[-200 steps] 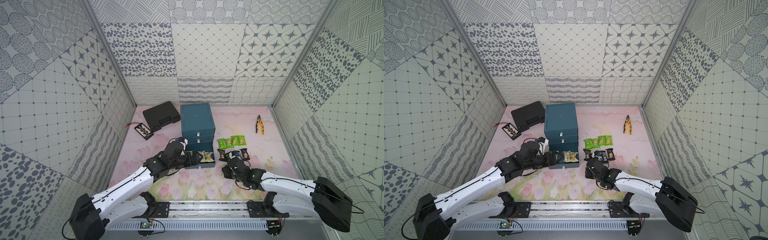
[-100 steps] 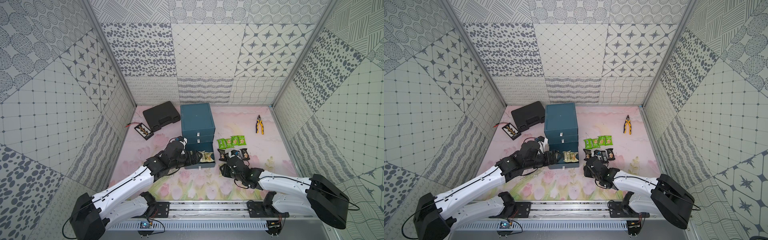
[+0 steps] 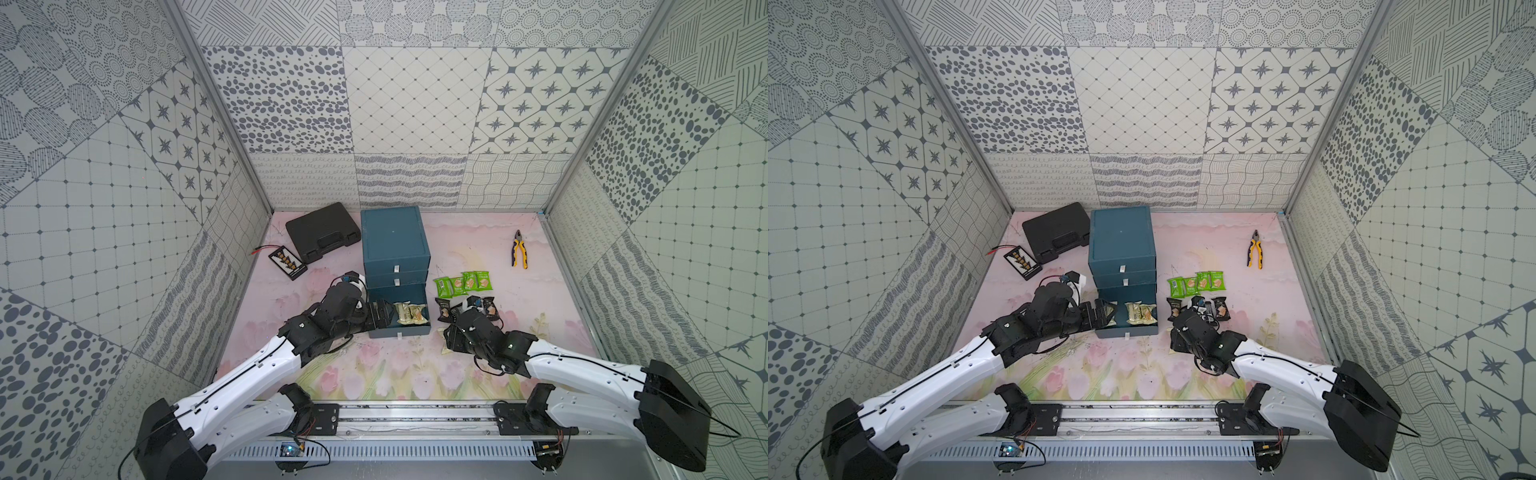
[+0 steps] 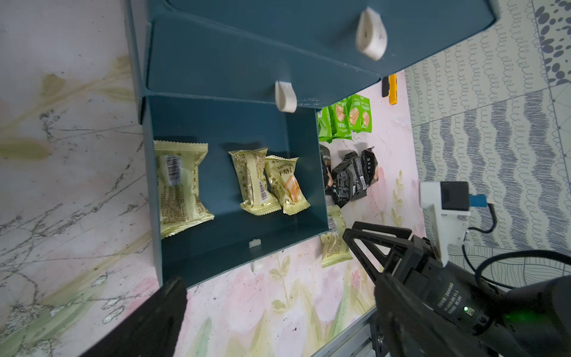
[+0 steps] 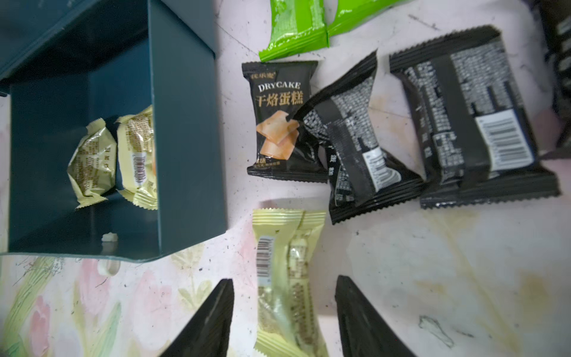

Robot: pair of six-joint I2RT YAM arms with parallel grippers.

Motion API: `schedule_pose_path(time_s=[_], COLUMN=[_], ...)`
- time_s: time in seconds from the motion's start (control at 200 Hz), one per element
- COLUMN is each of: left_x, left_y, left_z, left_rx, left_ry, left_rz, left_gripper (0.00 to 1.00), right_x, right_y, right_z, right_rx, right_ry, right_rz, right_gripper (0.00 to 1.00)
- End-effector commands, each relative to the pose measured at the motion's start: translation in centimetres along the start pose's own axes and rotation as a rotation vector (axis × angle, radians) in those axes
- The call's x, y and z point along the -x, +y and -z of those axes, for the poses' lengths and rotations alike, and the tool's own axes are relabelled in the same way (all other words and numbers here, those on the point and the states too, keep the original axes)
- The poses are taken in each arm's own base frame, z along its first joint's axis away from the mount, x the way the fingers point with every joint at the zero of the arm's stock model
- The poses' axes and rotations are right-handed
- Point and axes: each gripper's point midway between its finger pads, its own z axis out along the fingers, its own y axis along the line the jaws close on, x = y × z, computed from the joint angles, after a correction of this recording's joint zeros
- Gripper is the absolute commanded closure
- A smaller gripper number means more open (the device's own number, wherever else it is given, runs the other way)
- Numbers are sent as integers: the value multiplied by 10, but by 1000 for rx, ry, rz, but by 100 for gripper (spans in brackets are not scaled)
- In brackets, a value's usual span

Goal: Take the cookies out of the drawer
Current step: Place the cookie at the center of the board, then pick up the cookie from the drawer.

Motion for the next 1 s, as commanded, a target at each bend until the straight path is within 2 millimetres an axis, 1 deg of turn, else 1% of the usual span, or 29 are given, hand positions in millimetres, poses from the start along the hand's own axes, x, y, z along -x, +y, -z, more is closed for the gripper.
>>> schedule_pose_path(time_s=[0.0, 0.12, 0.13, 0.155, 0.28, 0.385, 0.51, 0.65, 0.775, 0.901, 0.996], left_x=[4, 7, 7, 8, 14, 18, 17, 16, 15, 10, 6], left_y=[18, 24, 25, 26, 38, 44, 50, 53, 59, 61, 62], left_z=[8, 12, 12, 12, 15, 17, 15, 7, 2, -5, -9], left_rx=[56, 68, 70, 72, 84, 84, 91, 25, -1, -16, -23], left_ry=[-18, -27, -28, -29, -44, -53, -45, -30, -21, 2, 21], left_rz=[-28, -21, -19, -17, 18, 44, 70, 123, 172, 190, 210], left_gripper=[1, 1, 1, 1, 1, 1, 1, 1, 1, 1, 1], right_x=[10, 10, 16, 20, 30, 39, 46, 46, 44, 39, 33], right_y=[4, 12, 19, 25, 50, 76, 107, 136, 155, 174, 182], right_z=[8, 10, 13, 16, 23, 30, 30, 21, 8, -9, -25], right_rx=[3, 22, 39, 51, 94, 150, 218, 286, 302, 315, 312], right_ry=[-28, -21, -33, -42, -54, -71, -68, -54, -32, -15, 11], right_rz=[18, 45, 44, 48, 81, 97, 108, 106, 117, 126, 121], right_gripper=[44, 46, 47, 47, 48, 48, 48, 49, 49, 48, 48])
